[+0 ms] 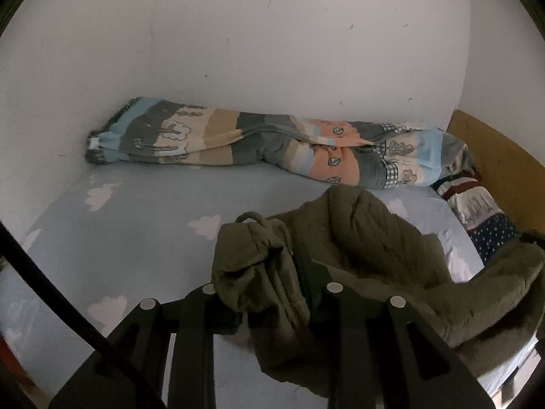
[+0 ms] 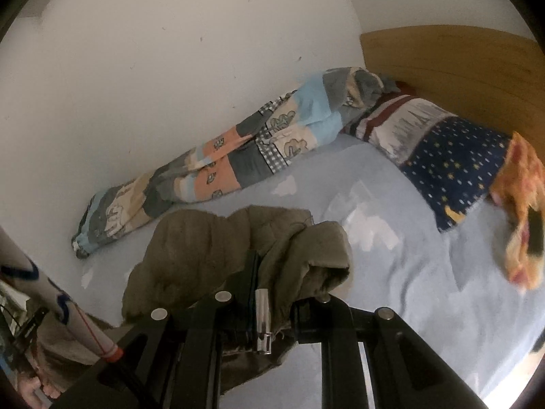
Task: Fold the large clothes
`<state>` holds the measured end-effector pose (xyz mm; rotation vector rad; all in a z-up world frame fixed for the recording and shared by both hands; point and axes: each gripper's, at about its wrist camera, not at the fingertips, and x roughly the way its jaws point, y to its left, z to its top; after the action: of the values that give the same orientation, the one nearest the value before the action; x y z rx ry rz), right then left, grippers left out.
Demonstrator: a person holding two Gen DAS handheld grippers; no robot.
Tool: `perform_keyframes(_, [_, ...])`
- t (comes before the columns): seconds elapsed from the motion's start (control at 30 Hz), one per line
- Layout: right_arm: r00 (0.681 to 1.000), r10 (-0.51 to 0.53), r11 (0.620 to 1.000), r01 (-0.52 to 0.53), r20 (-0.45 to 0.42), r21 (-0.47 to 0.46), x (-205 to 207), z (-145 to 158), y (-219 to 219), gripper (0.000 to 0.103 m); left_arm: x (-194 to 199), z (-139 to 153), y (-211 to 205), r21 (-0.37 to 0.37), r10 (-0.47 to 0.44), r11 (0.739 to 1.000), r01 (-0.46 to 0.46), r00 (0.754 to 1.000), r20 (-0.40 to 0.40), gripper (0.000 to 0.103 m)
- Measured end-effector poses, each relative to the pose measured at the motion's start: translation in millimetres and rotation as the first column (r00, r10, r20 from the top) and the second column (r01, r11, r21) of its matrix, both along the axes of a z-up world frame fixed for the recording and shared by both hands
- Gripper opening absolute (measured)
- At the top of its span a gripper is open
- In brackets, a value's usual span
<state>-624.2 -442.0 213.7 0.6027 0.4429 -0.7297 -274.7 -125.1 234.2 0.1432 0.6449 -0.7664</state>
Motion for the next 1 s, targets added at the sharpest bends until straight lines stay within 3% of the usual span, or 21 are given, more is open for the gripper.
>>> perform_keyframes(0.23, [0.999, 0.002, 0.998, 0.001, -0.043, 0.055, 83.5, -22.4, -71.1, 0.016, 69.9, -23.3, -57.6, 0.012, -0.015, 1.000, 0.016, 0.997, -0.076, 0.036])
perform_keyframes(0.4, [0.993, -0.024, 0.995, 0.034, -0.114, 0.089, 148.4, -51.1, -129.4, 0.016, 111.8, -44.6, -70.7, -0.008, -0.047, 0.999, 0.046, 0.984, -0.169, 0.046])
perform_keyframes(0.43, [0.991, -0.031, 0.994, 0.044, -0.128, 0.099, 158.7, -60.0, -140.1, 0.016, 118.7, -47.4, -69.0, -0.022, -0.063, 0.998, 0.060, 0.982, -0.178, 0.051])
perform_keyframes(0.53, [0.988, -0.044, 0.987, 0.067, -0.150, 0.148, 183.2, -88.5, -166.7, 0.016, 129.1, -49.1, -57.3, -0.027, -0.029, 0.999, 0.026, 0.991, -0.132, 0.083])
perform_keyframes(0.73, [0.979, -0.061, 0.977, 0.097, -0.193, 0.188, 213.1, -128.9, -195.9, 0.016, 139.9, -53.6, -44.2, 0.002, -0.001, 1.000, 0.001, 0.997, -0.074, 0.083])
perform_keyframes(0.83, [0.977, -0.059, 0.971, 0.104, -0.207, 0.214, 220.9, -135.9, -204.9, 0.017, 137.6, -49.0, -42.0, 0.018, 0.052, 0.998, -0.052, 0.999, 0.002, 0.083])
perform_keyframes(1.0, [0.979, -0.084, 0.952, 0.134, -0.188, 0.275, 216.9, -130.5, -222.0, 0.024, 151.7, -43.9, -25.7, -0.040, 0.108, 0.993, -0.110, 0.993, -0.057, 0.083])
